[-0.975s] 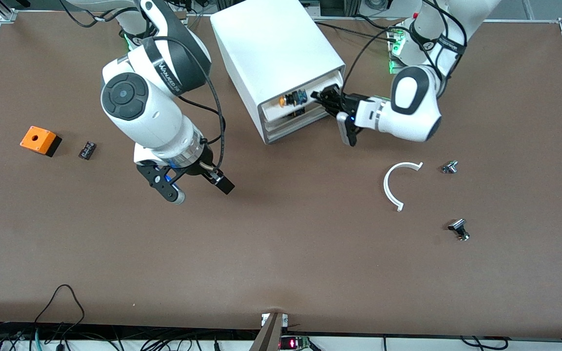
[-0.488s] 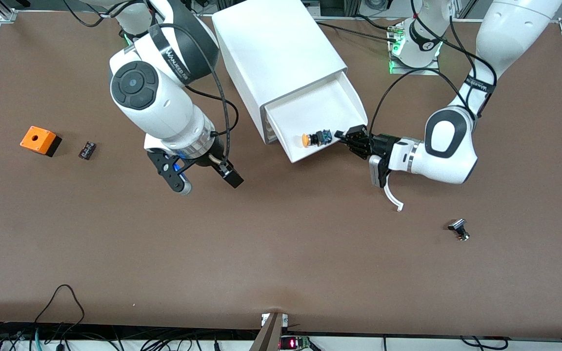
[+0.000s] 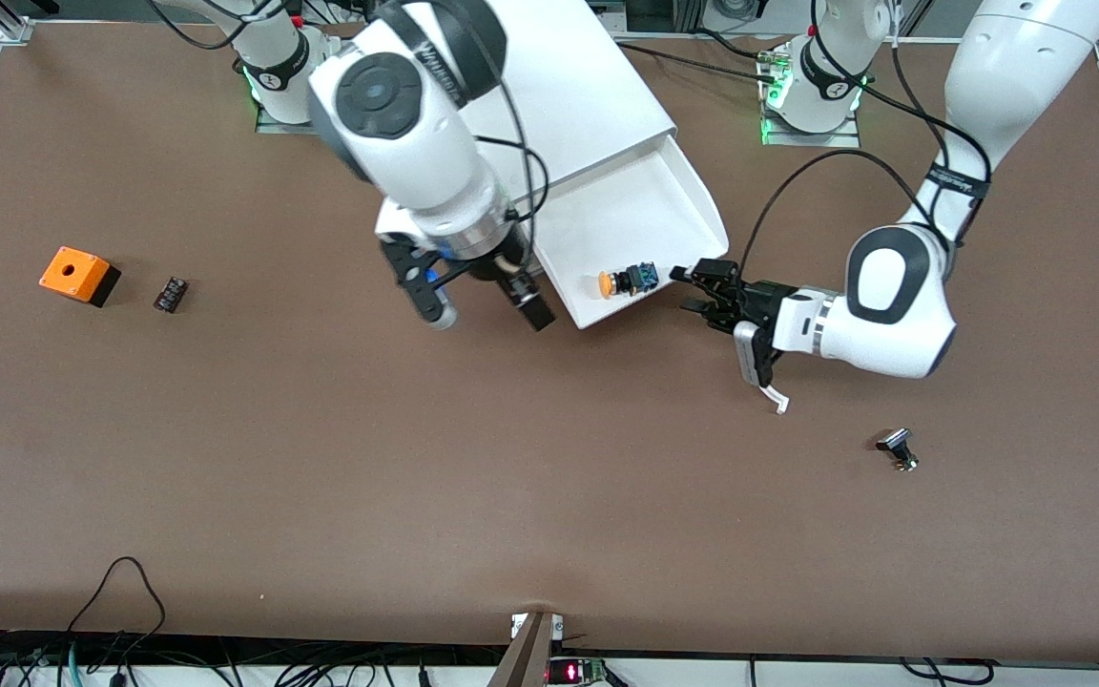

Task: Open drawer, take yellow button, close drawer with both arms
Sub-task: 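Pull the drawer open with the left gripper while the right gripper approaches, then grasp the yellow button with the right gripper while the left gripper withdraws, then lift the yellow button out with the right gripper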

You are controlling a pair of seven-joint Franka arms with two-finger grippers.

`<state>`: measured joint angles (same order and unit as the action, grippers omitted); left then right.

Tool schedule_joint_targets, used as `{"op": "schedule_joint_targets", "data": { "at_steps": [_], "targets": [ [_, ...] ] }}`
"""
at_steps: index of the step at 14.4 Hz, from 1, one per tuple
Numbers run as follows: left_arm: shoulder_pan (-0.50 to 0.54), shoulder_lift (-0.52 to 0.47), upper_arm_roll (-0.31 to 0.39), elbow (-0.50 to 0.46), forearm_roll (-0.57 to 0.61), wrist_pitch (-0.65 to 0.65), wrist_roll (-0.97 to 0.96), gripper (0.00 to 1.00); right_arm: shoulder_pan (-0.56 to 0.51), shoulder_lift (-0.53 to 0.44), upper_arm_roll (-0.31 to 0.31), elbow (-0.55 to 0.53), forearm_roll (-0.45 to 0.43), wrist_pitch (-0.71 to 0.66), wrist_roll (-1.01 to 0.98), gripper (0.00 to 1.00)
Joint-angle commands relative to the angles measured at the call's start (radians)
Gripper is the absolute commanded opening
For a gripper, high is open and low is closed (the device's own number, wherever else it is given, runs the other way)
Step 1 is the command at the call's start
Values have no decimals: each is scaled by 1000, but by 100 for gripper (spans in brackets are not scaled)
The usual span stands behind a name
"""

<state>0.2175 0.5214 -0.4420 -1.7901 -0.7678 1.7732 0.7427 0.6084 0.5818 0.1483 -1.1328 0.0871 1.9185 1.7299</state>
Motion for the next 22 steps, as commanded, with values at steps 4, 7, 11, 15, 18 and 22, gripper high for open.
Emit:
{"op": "schedule_joint_targets", "data": {
  "at_steps": [4, 7, 11, 15, 18, 22],
  "targets": [
    [13, -1, -3, 264, 348, -268, -429, 100, 94, 81, -3, 50, 10, 105, 220, 99],
    [5, -1, -3, 323, 482, -302, -549, 100, 122, 119, -4, 50, 10, 164, 284, 100],
    [-4, -1, -12, 371, 714, -302, -622, 100, 155, 173, -7, 50, 6, 226, 309, 99],
    [-13, 32, -3, 460, 830, -291, -617, 100, 178, 202, -9, 50, 3, 231, 323, 99],
    [-26, 80, -4, 515, 872, -288, -612, 100, 182, 204, -9, 48, 3, 221, 320, 92],
    [-36, 121, -1, 580, 877, -285, -614, 100, 182, 191, -12, 50, -1, 198, 310, 20]
  ]
}}
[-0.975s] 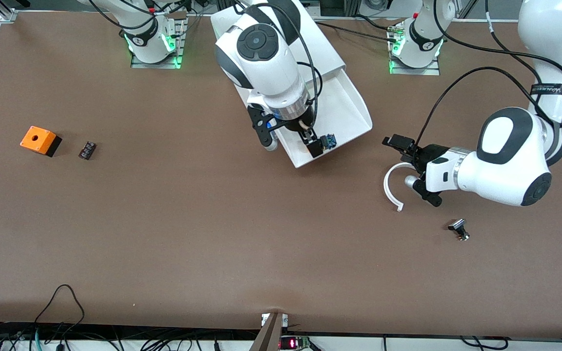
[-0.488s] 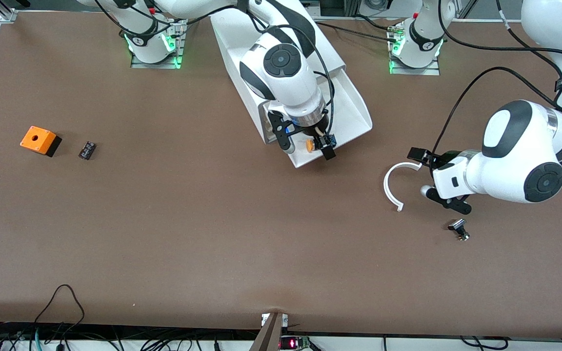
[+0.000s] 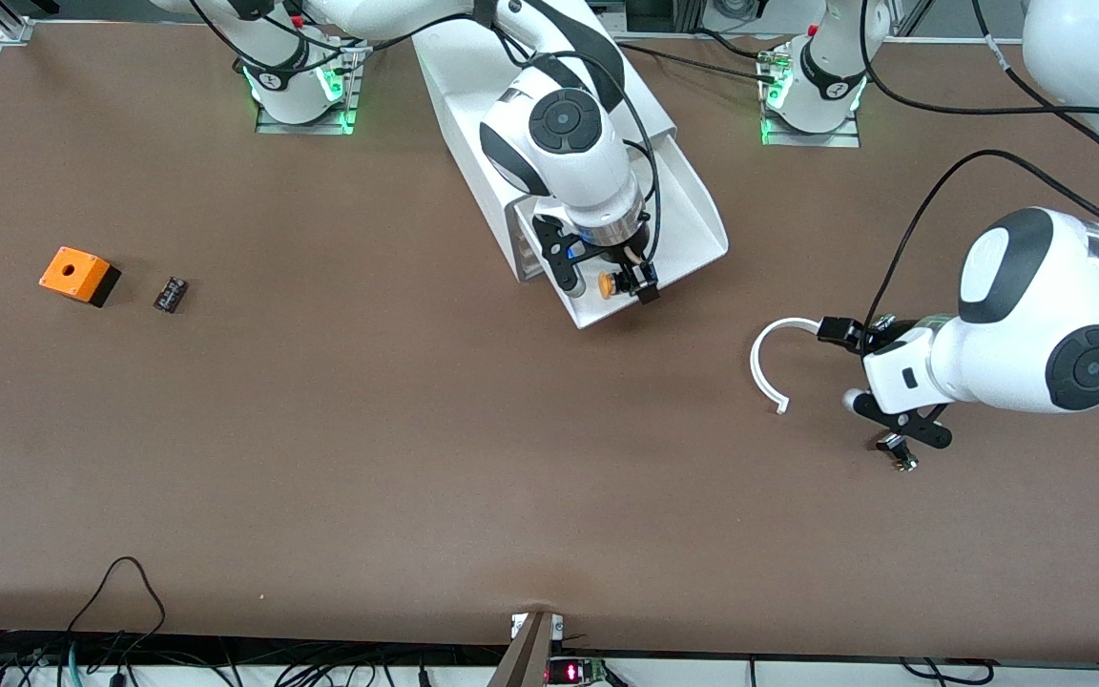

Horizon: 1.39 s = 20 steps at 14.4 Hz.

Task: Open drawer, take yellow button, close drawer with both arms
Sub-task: 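Lift the yellow button out with the right gripper, then push the drawer shut with the left gripper while the right gripper carries the button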

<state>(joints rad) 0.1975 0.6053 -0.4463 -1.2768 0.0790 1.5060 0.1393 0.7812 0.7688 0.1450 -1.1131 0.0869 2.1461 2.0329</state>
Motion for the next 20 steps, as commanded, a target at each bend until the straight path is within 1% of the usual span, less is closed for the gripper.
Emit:
{"op": "schedule_joint_targets", "data": {
  "at_steps": [1, 2, 3, 5, 7, 9, 11, 12, 14, 15, 16, 18, 20],
  "targets": [
    [-19, 36, 3, 63, 30, -20, -15, 100, 9, 4, -8, 30, -1, -34, 7, 9],
    [-20, 36, 3, 63, 30, -20, -15, 100, 9, 4, -8, 30, -1, -47, 6, 1],
    [-20, 36, 3, 63, 30, -20, -15, 100, 7, 3, -8, 32, -1, -69, 6, 0],
    [-24, 33, 2, 62, 33, -24, -18, 100, -8, -29, -2, 68, 5, -115, 0, 0],
    [-39, 28, 3, 62, 36, -27, -52, 100, -54, -51, 2, 104, 27, -150, -17, 0],
    [-47, 21, 0, 54, 36, -38, -183, 100, -85, -89, -2, 104, 73, -185, -157, 0],
    [-64, 7, -9, 40, 28, -64, -391, 100, -115, -92, -16, 104, 60, -303, -360, 0],
    [-64, 2, -15, 36, 18, -63, -452, 100, -141, -95, -31, 104, 57, -369, -491, 0],
    [-64, -21, -31, -18, 18, -15, -496, 100, -178, -140, -100, 90, 50, -498, -774, 0],
    [-64, -50, -40, -77, 18, 31, -522, 99, -186, -154, -151, 75, 48, -559, -915, 0],
    [-59, -77, -61, -152, 10, 104, -555, 99, -186, -163, -215, 49, 48, -589, -1051, 0],
    [-64, -146, -72, -290, -11, 237, -656, 99, -186, -215, -307, -69, 47, -554, -1269, 0],
    [-64, -176, -123, -386, -11, 343, -763, 99, -186, -284, -408, -234, 47, -462, -1501, 0]
  ]
}}
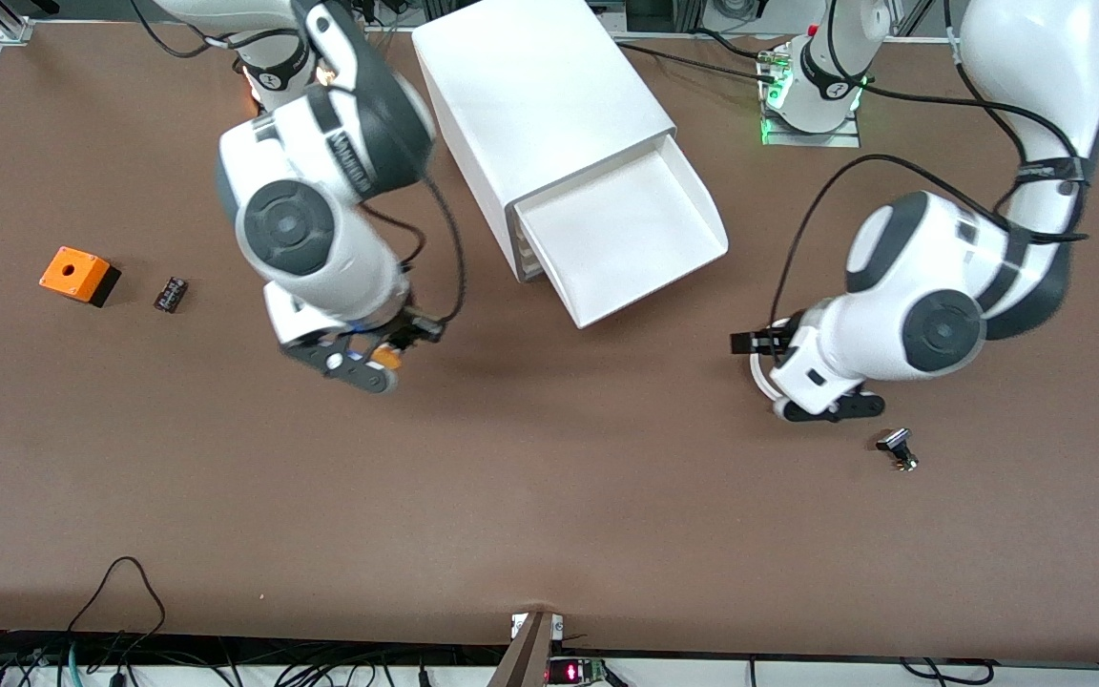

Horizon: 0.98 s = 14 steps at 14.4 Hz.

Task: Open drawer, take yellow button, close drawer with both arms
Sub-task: 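Push the drawer shut with the left gripper while the right gripper carries the button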

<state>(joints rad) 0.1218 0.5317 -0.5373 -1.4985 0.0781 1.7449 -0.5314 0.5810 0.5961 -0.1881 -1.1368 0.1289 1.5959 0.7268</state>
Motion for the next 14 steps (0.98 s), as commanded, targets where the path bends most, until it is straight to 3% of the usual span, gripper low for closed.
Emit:
{"op": "schedule_joint_targets", "data": {
  "at_steps": [1, 4, 7, 10, 14],
  "targets": [
    [12, -110, -38, -193, -12, 145, -163, 99, 14, -151, -121, -318, 5, 161, -304, 0],
    [13, -108, -82, -297, -49, 282, -268, 93, 14, -232, -221, -577, 5, 379, -521, 0],
    [10, -108, -110, -321, -101, 334, -366, 94, 14, -251, -270, -731, 6, 513, -602, 0],
    [12, -113, -139, -321, -170, 350, -394, 95, 11, -240, -278, -828, 18, 608, -632, 0],
    [7, -133, -196, -347, -166, 358, -488, 95, -27, -194, -277, -886, 31, 688, -636, 0]
  ]
}}
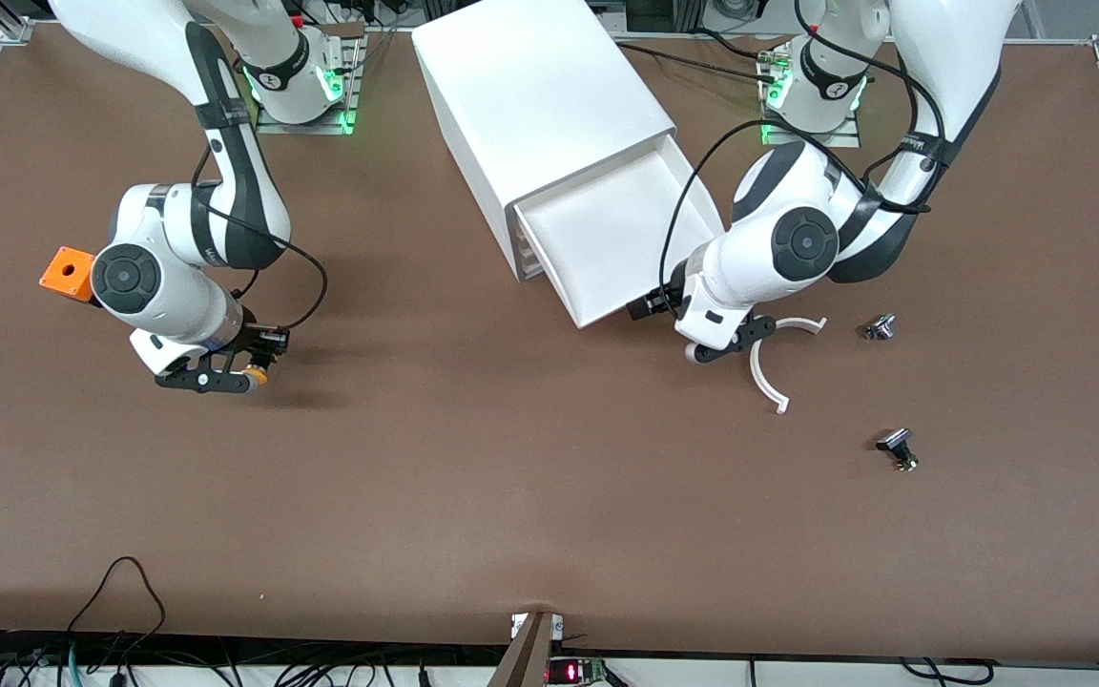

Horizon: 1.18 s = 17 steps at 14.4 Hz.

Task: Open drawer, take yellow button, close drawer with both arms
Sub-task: 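Push the drawer shut with the left gripper while the right gripper carries the button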

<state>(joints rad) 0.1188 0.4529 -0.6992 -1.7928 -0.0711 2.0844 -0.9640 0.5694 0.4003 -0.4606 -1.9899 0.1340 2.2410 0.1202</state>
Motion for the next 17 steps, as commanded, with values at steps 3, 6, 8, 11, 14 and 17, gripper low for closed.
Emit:
{"op": "schedule_joint_targets", "data": {
  "at_steps": [3, 6, 8, 11, 14, 17],
  "targets": [
    [-25, -120, -40, -112, -12, 19, -87, 95, -66, 54, -4, -33, 137, 72, -181, 0],
    [-82, -123, -51, -119, -13, 19, -114, 95, -117, 107, -4, -17, 295, 84, -399, 4],
    [-93, -122, -72, -126, -13, 17, -139, 95, -137, 133, -4, -10, 299, 124, -419, 35],
    [-129, -117, -77, -137, -13, 17, -163, 95, -135, 140, -1, 16, 299, 118, -406, 99],
    [-175, -117, -82, -140, -13, 17, -228, 96, -129, 128, -3, 48, 297, 97, -410, 99],
    [-197, -117, -83, -140, -19, 11, -237, 97, -123, 83, -4, 63, 283, 92, -421, 99]
  ]
}}
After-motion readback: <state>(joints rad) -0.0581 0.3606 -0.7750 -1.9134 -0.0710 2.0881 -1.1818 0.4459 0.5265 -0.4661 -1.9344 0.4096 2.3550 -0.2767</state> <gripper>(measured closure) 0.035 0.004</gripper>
